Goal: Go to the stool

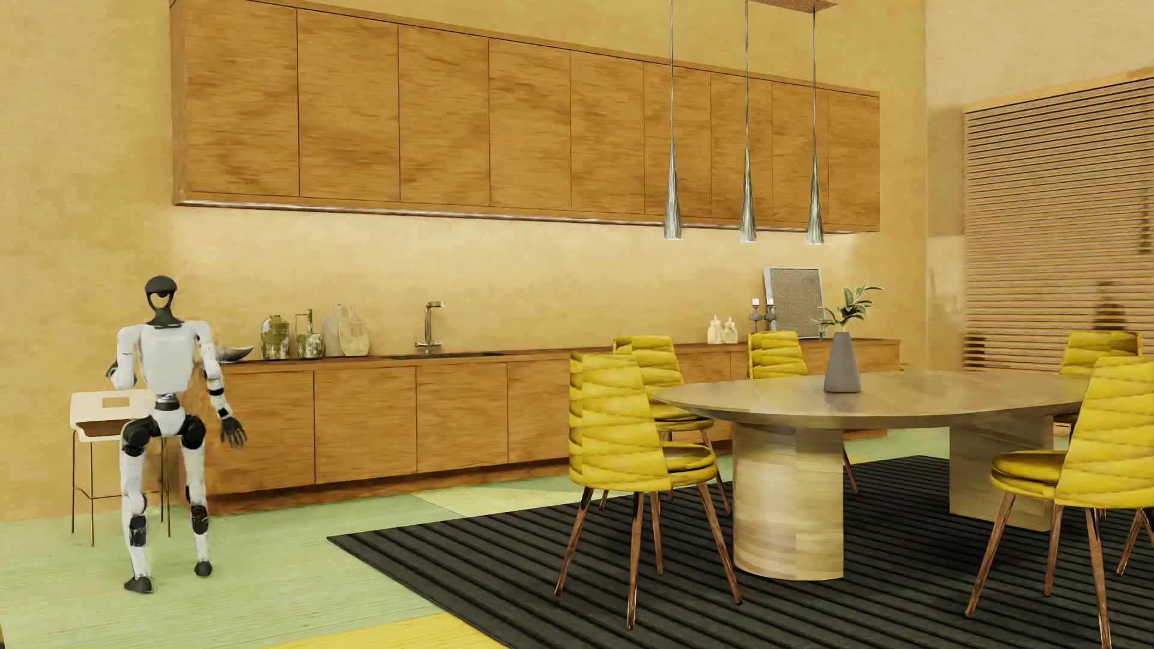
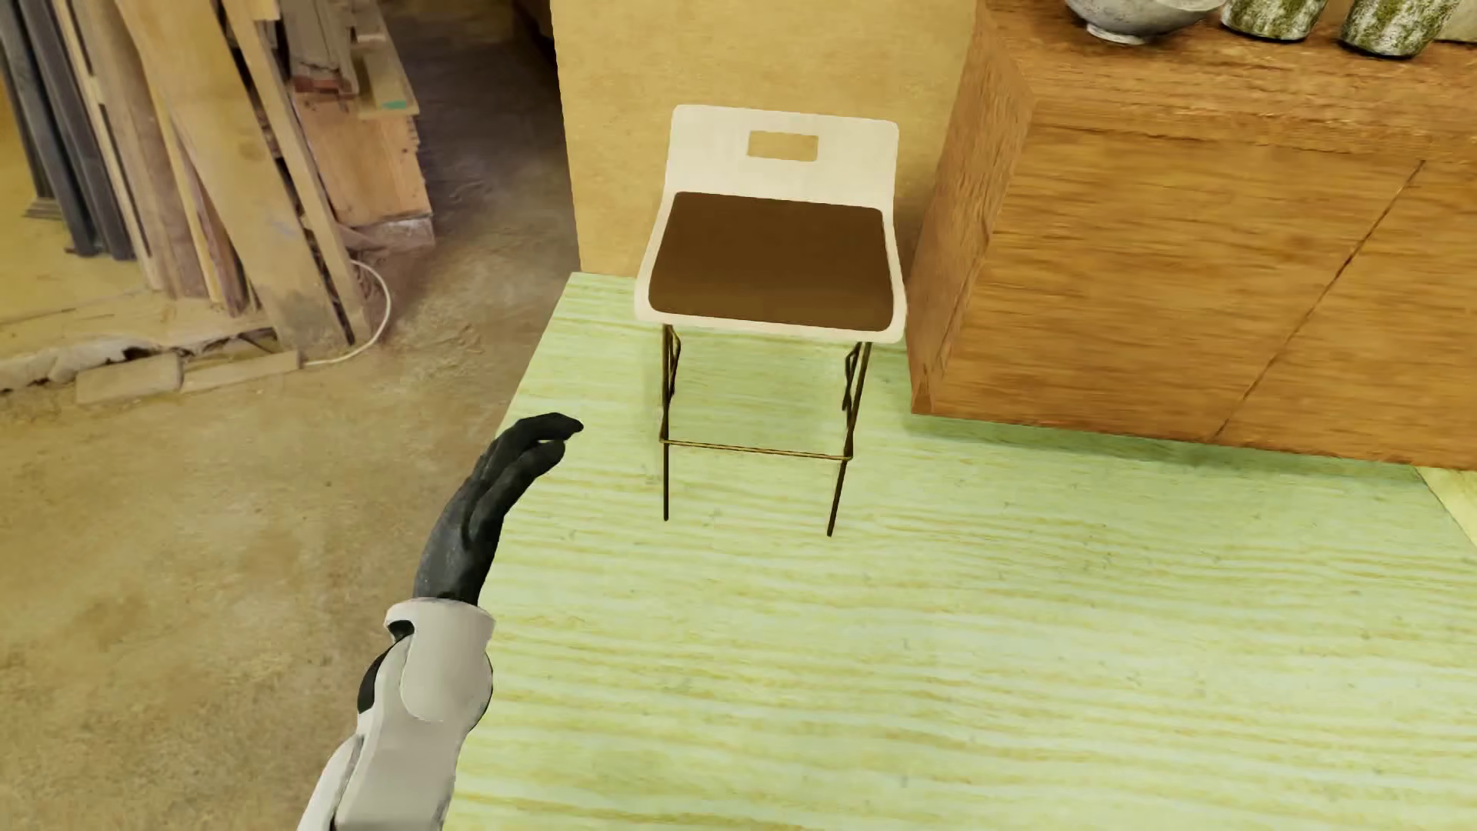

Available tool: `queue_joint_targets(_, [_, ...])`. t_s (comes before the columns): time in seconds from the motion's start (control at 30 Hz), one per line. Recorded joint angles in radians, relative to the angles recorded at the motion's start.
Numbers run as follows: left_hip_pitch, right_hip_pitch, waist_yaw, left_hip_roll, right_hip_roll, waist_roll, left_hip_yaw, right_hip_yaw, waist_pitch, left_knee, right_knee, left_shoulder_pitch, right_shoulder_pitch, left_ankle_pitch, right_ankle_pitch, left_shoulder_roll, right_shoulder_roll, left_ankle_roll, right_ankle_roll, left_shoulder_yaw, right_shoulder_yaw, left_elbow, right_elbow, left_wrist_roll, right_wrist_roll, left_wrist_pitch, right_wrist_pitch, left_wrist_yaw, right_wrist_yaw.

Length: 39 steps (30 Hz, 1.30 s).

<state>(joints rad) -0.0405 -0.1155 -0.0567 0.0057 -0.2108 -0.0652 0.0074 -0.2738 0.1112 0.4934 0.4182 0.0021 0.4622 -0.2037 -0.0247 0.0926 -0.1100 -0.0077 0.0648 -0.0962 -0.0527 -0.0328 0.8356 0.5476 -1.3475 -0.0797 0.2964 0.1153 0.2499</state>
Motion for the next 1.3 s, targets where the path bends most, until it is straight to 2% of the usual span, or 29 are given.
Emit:
queue_joint_targets(0.03, [0.0,0.03,0.005,0.001,0.006,-0.001,-0.013,-0.023,-0.001,0.009,-0.035,0.005,0.008,0.015,-0.017,0.01,0.034,-0.006,-0.009,0.024,-0.049,0.013,-0.019,-0.025,0.027,0.017,-0.027,0.013,0.008])
queue_joint_targets(0.07, [-0.015,0.055,0.011,0.006,0.016,0.003,-0.024,-0.039,0.002,0.049,-0.064,0.015,-0.006,0.042,-0.019,0.019,0.081,-0.012,-0.014,0.054,-0.119,0.046,-0.034,-0.009,0.078,0.044,-0.002,0.023,0.013])
queue_joint_targets(0.1, [-0.054,0.067,0.015,0.011,0.025,0.011,-0.039,-0.052,0.008,0.122,-0.073,0.028,-0.038,0.077,-0.025,0.013,0.129,-0.023,-0.019,0.087,-0.18,0.11,-0.056,0.031,0.12,0.088,0.061,0.035,-0.018])
queue_joint_targets(0.13, [-0.11,0.065,0.019,0.017,0.031,0.022,-0.054,-0.061,0.014,0.217,-0.059,0.036,-0.076,0.118,-0.045,-0.006,0.166,-0.043,-0.022,0.118,-0.207,0.209,-0.09,0.07,0.13,0.155,0.117,0.039,-0.093])
queue_joint_targets(0.17, [-0.163,0.062,0.02,0.024,0.038,0.032,-0.065,-0.07,0.018,0.303,-0.049,0.039,-0.121,0.153,-0.063,-0.024,0.19,-0.097,-0.028,0.149,-0.212,0.336,-0.123,0.098,0.134,0.243,0.141,0.027,-0.172])
queue_joint_targets(0.2, [-0.201,0.064,0.017,0.033,0.049,0.041,-0.075,-0.073,0.02,0.368,-0.051,0.04,-0.173,0.169,-0.076,-0.032,0.2,-0.164,-0.035,0.173,-0.203,0.483,-0.15,0.118,0.145,0.337,0.139,-0.004,-0.228])
queue_joint_targets(0.23, [-0.221,0.07,0.014,0.048,0.063,0.049,-0.086,-0.074,0.02,0.395,-0.056,0.041,-0.231,0.143,-0.085,-0.023,0.2,-0.185,-0.039,0.18,-0.191,0.648,-0.172,0.146,0.165,0.42,0.119,-0.063,-0.254])
queue_joint_targets(0.27, [-0.218,0.078,0.009,0.1,0.081,0.058,-0.052,-0.067,0.018,0.364,-0.071,0.055,-0.291,0.081,-0.088,0.0,0.188,-0.16,-0.045,0.153,-0.182,0.815,-0.186,0.204,0.194,0.478,0.075,-0.152,-0.25])
queue_joint_targets(0.3, [-0.189,0.089,0.004,0.165,0.103,0.068,0.014,-0.054,0.014,0.272,-0.097,0.085,-0.361,0.029,-0.085,0.026,0.168,-0.108,-0.049,0.045,-0.169,0.954,-0.188,0.331,0.226,0.482,0.019,-0.286,-0.224])
queue_joint_targets(0.33, [-0.14,0.099,0.001,0.207,0.128,0.079,0.069,-0.036,0.008,0.134,-0.125,0.129,-0.426,0.012,-0.081,0.047,0.144,-0.068,-0.049,-0.083,-0.148,1.025,-0.191,0.472,0.247,0.399,-0.039,-0.422,-0.192])
queue_joint_targets(0.37, [-0.085,0.111,0.004,0.209,0.15,0.091,0.078,-0.021,0.0,-0.021,-0.156,0.182,-0.475,0.036,-0.076,0.047,0.12,-0.109,-0.052,-0.108,-0.122,1.036,-0.209,0.527,0.254,0.319,-0.085,-0.496,-0.175])
queue_joint_targets(0.4, [-0.046,0.121,0.009,0.222,0.169,0.104,0.083,-0.014,-0.008,-0.087,-0.175,0.242,-0.504,0.017,-0.075,0.025,0.099,-0.123,-0.052,-0.023,-0.094,1.018,-0.247,0.488,0.247,0.297,-0.117,-0.502,-0.179])
queue_joint_targets(0.47, [0.001,0.145,0.021,0.237,0.187,0.121,0.1,-0.012,-0.02,-0.159,-0.206,0.336,-0.514,0.024,-0.075,-0.046,0.075,-0.144,-0.051,0.194,-0.066,0.961,-0.34,0.361,0.244,0.321,-0.147,-0.431,-0.254])
queue_joint_targets(0.5, [0.011,0.15,0.027,0.238,0.187,0.125,0.103,-0.014,-0.023,-0.171,-0.207,0.364,-0.505,0.031,-0.079,-0.072,0.084,-0.146,-0.049,0.247,-0.073,0.919,-0.365,0.347,0.265,0.325,-0.151,-0.371,-0.308])
queue_joint_targets(0.53, [0.013,0.153,0.033,0.237,0.184,0.126,0.102,-0.02,-0.026,-0.173,-0.202,0.38,-0.491,0.036,-0.084,-0.083,0.1,-0.146,-0.046,0.259,-0.088,0.881,-0.371,0.368,0.302,0.316,-0.144,-0.308,-0.339])
queue_joint_targets(0.6, [0.017,0.16,0.043,0.227,0.173,0.126,0.093,-0.039,-0.032,-0.183,-0.191,0.367,-0.456,0.043,-0.094,-0.086,0.113,-0.143,-0.039,0.24,-0.105,0.833,-0.345,0.428,0.359,0.301,-0.109,-0.236,-0.315])
queue_joint_targets(0.63, [0.024,0.167,0.046,0.222,0.169,0.125,0.083,-0.051,-0.035,-0.198,-0.192,0.346,-0.438,0.046,-0.095,-0.088,0.106,-0.143,-0.036,0.237,-0.096,0.816,-0.314,0.442,0.342,0.3,-0.077,-0.223,-0.292])
queue_joint_targets(0.73, [0.054,0.205,0.044,0.212,0.166,0.121,0.048,-0.097,-0.043,-0.25,-0.214,0.277,-0.4,0.062,-0.082,-0.095,0.1,-0.147,-0.03,0.227,-0.06,0.727,-0.135,0.436,0.213,0.284,0.044,-0.218,-0.252])
queue_joint_targets(0.77, [0.061,0.215,0.043,0.211,0.167,0.12,0.035,-0.111,-0.045,-0.26,-0.216,0.25,-0.387,0.065,-0.082,-0.087,0.106,-0.148,-0.028,0.208,-0.074,0.7,-0.069,0.447,0.199,0.275,0.072,-0.206,-0.218])
queue_joint_targets(0.83, [0.07,0.236,0.041,0.206,0.164,0.116,0.007,-0.142,-0.049,-0.27,-0.217,0.202,-0.34,0.065,-0.09,-0.084,0.112,-0.148,-0.025,0.207,-0.091,0.649,0.01,0.398,0.178,0.238,0.096,-0.193,-0.118])
queue_joint_targets(0.87, [0.07,0.25,0.04,0.201,0.162,0.113,-0.009,-0.159,-0.05,-0.267,-0.223,0.179,-0.308,0.063,-0.096,-0.083,0.114,-0.148,-0.023,0.203,-0.092,0.626,0.017,0.366,0.162,0.221,0.085,-0.188,-0.082])
queue_joint_targets(0.93, [0.057,0.272,0.035,0.183,0.149,0.106,-0.044,-0.198,-0.05,-0.241,-0.226,0.152,-0.24,0.057,-0.114,-0.081,0.121,-0.144,-0.017,0.182,-0.118,0.584,-0.004,0.324,0.15,0.197,0.062,-0.168,-0.073])
queue_joint_targets(1.0, [0.034,0.285,0.031,0.153,0.126,0.1,-0.079,-0.235,-0.048,-0.207,-0.221,0.145,-0.196,0.056,-0.128,-0.081,0.127,-0.138,-0.011,0.155,-0.155,0.556,-0.017,0.307,0.15,0.19,0.06,-0.153,-0.088])
queue_joint_targets(1.07, [0.01,0.291,0.031,0.122,0.105,0.095,-0.115,-0.271,-0.044,-0.184,-0.222,0.153,-0.192,0.064,-0.132,-0.076,0.11,-0.135,-0.006,0.136,-0.151,0.549,-0.006,0.3,0.118,0.193,0.043,-0.155,-0.066])
queue_joint_targets(1.17, [-0.026,0.279,0.034,0.087,0.077,0.095,-0.157,-0.314,-0.036,-0.168,-0.203,0.188,-0.247,0.075,-0.142,-0.074,0.076,-0.132,-0.003,0.15,-0.119,0.581,-0.021,0.295,0.062,0.226,0.002,-0.148,-0.044])
queue_joint_targets(1.23, [-0.034,0.274,0.037,0.078,0.073,0.098,-0.178,-0.335,-0.031,-0.18,-0.201,0.216,-0.297,0.062,-0.151,-0.063,0.073,-0.132,-0.005,0.172,-0.105,0.641,-0.054,0.294,0.049,0.257,-0.021,-0.149,-0.089])
queue_joint_targets(1.3, [-0.031,0.274,0.039,0.076,0.077,0.102,-0.191,-0.345,-0.028,-0.201,-0.212,0.252,-0.361,0.06,-0.155,-0.063,0.067,-0.135,-0.009,0.19,-0.082,0.707,-0.064,0.306,0.065,0.316,-0.051,-0.168,-0.139])
